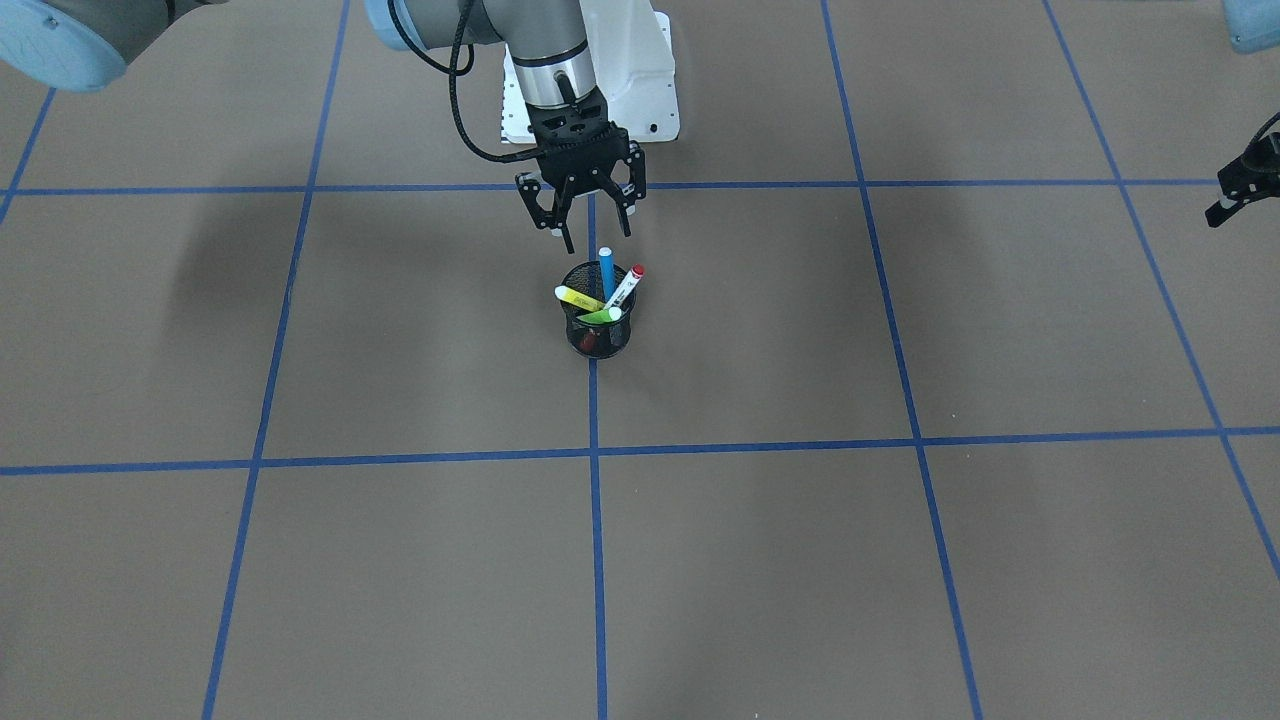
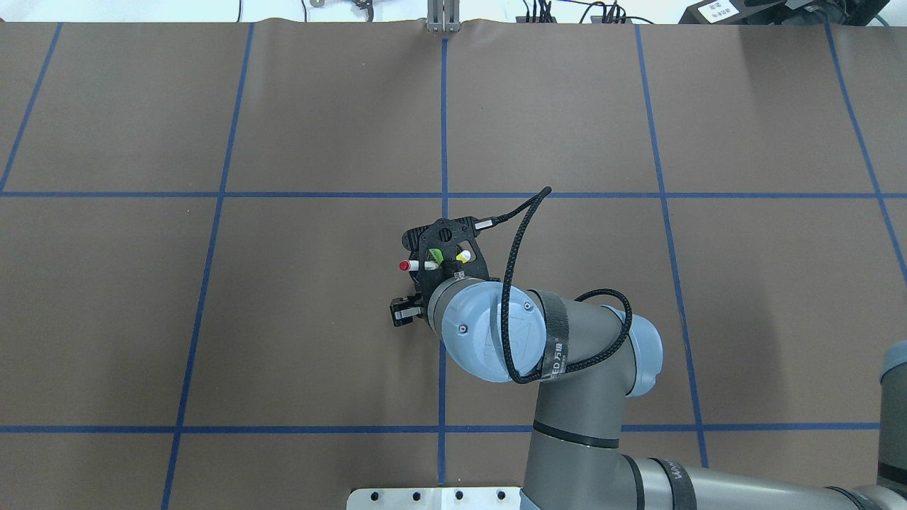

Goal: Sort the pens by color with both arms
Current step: 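Close the right gripper on the blue marker inside the cup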

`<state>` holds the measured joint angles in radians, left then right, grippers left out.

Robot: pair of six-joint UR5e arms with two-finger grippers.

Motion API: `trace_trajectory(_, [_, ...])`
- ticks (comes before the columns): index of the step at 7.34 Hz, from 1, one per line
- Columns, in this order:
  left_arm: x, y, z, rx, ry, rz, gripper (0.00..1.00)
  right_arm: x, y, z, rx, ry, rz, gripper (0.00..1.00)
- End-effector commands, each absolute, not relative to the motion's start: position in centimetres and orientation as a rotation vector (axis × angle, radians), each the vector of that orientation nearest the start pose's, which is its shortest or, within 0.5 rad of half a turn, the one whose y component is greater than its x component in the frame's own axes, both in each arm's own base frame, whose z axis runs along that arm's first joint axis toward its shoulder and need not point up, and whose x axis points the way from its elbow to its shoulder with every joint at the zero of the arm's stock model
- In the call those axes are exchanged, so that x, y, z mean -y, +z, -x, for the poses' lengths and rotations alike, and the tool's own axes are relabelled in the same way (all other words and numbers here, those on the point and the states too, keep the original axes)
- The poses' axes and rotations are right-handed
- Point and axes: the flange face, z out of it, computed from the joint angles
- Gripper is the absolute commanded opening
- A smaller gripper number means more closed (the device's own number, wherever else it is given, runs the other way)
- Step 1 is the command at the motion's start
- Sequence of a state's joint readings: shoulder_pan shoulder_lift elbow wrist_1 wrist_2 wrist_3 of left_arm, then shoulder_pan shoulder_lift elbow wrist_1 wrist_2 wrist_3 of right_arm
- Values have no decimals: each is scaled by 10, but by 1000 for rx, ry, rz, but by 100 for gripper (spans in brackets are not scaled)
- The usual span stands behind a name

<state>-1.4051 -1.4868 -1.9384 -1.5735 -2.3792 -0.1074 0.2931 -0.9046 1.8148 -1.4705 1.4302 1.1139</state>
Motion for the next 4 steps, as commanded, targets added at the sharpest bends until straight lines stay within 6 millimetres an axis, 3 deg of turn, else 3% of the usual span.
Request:
trace_trajectory(1, [459, 513, -15, -833, 171, -159, 100, 327, 154, 572, 885, -89, -499, 66])
trace_trajectory(4, [459, 510, -15, -833, 173, -165, 100, 330, 157, 575, 863, -105, -527, 66])
